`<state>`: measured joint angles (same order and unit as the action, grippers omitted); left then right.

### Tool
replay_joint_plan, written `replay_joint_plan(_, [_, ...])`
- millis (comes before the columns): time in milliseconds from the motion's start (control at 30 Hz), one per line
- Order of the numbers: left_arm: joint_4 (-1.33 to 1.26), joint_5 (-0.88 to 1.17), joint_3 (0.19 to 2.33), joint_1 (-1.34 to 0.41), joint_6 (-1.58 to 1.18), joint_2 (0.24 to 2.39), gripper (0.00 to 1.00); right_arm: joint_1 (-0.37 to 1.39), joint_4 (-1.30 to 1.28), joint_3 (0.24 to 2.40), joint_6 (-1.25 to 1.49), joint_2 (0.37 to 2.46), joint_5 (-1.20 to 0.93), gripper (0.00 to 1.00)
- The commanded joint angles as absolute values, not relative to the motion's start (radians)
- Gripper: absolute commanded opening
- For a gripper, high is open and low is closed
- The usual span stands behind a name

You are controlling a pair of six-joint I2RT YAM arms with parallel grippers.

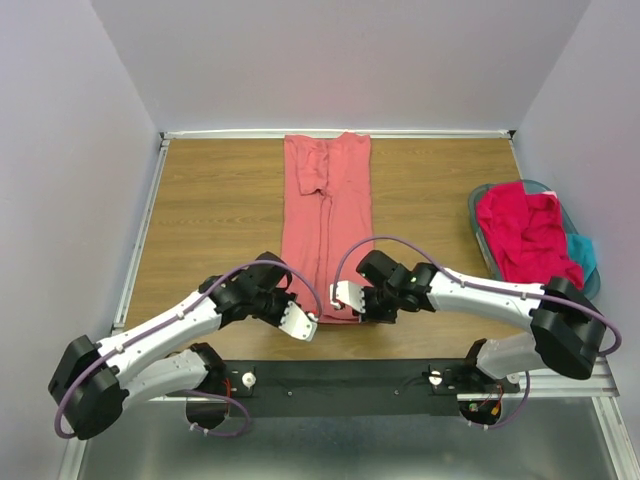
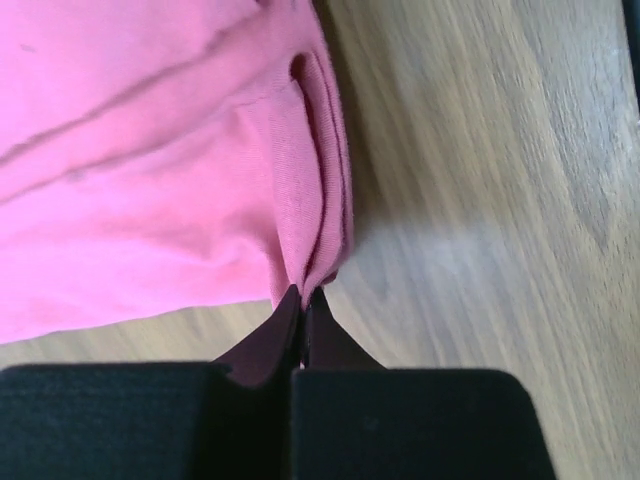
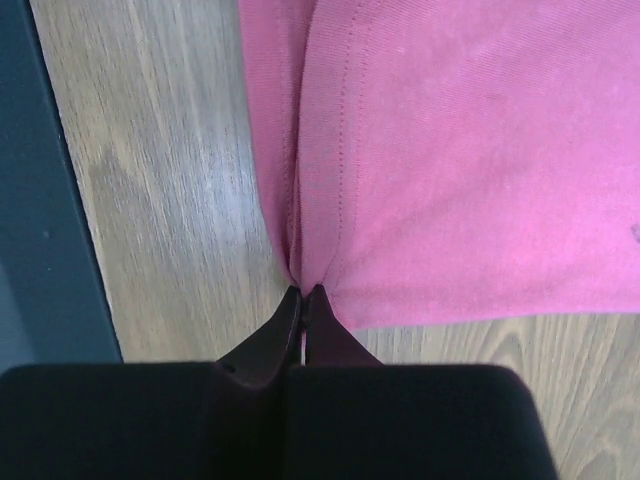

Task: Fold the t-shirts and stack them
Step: Grab the bottom of the folded rectangular tshirt with both arms, then fold the folded rectangular tshirt in 1/3 of the way

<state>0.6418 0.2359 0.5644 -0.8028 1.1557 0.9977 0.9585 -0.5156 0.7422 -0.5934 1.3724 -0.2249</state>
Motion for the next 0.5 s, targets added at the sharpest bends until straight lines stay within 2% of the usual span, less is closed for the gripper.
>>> replay_joint_plan(0, [0.736,0.305,0.646,-0.805,1.137,0.950,0.00,0.963,-0.607,0.801,-0.549,1.358,-0.219,0.01])
replay_joint_plan(200, [0.739,0.316,0.664,-0.709,1.184,0.948,0.00,0.893,-0.636,0.882,-0.616,1.385,-0.216,0.00])
replay_joint_plan(467, [0.666,0.385,0.756,-0.563,1.216,1.066,0.00,0.773,-0.673,1.054,-0.725,1.468,-0.238,0.00])
